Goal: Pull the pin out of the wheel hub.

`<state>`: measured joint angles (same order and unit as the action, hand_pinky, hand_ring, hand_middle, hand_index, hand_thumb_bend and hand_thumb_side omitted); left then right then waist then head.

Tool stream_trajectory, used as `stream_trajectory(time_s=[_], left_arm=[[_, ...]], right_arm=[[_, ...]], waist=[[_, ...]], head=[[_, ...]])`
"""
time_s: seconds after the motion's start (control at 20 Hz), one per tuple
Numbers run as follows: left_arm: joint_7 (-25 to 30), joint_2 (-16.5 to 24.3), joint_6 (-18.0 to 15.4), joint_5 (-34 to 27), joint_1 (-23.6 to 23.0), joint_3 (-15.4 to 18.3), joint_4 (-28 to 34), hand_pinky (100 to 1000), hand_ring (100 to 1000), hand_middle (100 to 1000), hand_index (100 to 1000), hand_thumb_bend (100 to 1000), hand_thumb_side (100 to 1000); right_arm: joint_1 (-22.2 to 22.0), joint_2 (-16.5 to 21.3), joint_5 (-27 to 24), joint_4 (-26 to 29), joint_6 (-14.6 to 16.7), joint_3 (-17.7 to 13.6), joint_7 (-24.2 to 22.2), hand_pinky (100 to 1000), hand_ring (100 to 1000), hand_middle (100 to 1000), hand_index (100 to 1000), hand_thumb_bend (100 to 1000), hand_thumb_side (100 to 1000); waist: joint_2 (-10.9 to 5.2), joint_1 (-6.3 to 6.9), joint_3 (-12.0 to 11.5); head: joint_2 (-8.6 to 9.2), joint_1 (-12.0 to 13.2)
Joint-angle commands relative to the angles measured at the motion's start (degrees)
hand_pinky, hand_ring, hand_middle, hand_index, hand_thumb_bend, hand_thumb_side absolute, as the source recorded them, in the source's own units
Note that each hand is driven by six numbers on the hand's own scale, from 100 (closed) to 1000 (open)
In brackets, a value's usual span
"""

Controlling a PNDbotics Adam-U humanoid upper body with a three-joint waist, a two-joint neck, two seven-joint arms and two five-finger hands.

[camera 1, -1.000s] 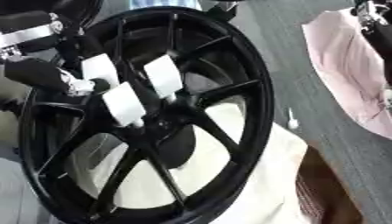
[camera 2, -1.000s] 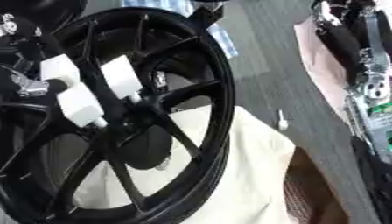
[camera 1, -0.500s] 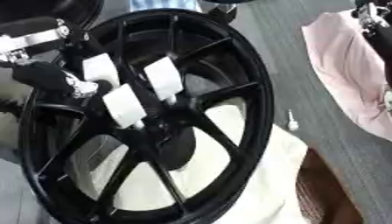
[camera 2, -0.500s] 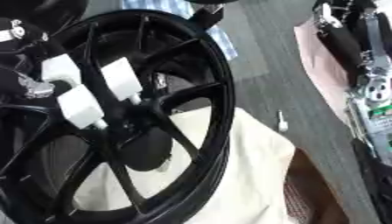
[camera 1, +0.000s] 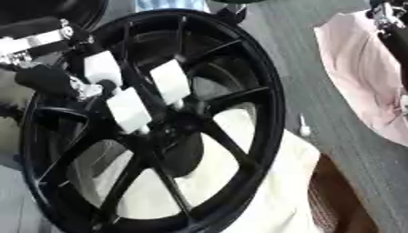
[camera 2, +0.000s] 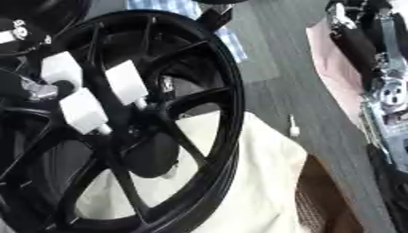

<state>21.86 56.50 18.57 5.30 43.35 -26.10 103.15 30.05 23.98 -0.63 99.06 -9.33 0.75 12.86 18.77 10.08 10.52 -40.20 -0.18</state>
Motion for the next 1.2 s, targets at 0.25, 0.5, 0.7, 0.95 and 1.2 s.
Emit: stream_trajectory(time_s=[0.25, 0.5, 0.7, 0.95, 1.2], left_arm=[[-5.23, 4.26, -0.15, -2.66, -2.05, 5.52, 4.49, 550, 371, 340, 521, 146, 252], [-8.18, 6.58, 0.71, -5.40, -5.59, 10.09, 8.93, 545, 354, 324, 508, 140, 235], [-13.34, 7.45, 1.18, -8.62, -10.14, 16.94, 11.09, 540, 329, 310, 507, 127, 224], [-23.20, 4.71, 1.36, -13.49, -18.11, 26.57, 10.70, 538, 309, 302, 513, 109, 231], [-34.72, -3.04, 0.69, -18.46, -27.09, 36.55, 8.13, 541, 301, 300, 519, 100, 247]], right_arm=[[0.61, 0.93, -0.14, 1.33, 0.06, -0.47, 0.30, 864, 748, 707, 781, 100, 536], [0.58, 1.00, -0.17, 1.38, 0.08, -0.62, 0.48, 864, 748, 707, 781, 100, 536], [0.36, 1.21, -0.17, 1.44, 0.12, -1.04, 0.86, 864, 748, 707, 781, 100, 537], [0.18, 1.23, -0.26, 1.63, 0.22, -1.74, 1.55, 864, 748, 708, 781, 100, 535], [-0.04, 1.33, -0.35, 1.93, 0.33, -2.71, 2.50, 864, 748, 708, 781, 100, 533]], waist=[[-0.99, -0.75, -0.38], [-0.91, -0.78, -0.55], [-0.86, -0.92, -1.28], [-0.67, -1.21, -2.09], [-0.36, -1.67, -2.97]], head=[[0.42, -0.42], [0.42, -0.59], [0.45, -1.15], [0.46, -1.79], [0.28, -2.85]])
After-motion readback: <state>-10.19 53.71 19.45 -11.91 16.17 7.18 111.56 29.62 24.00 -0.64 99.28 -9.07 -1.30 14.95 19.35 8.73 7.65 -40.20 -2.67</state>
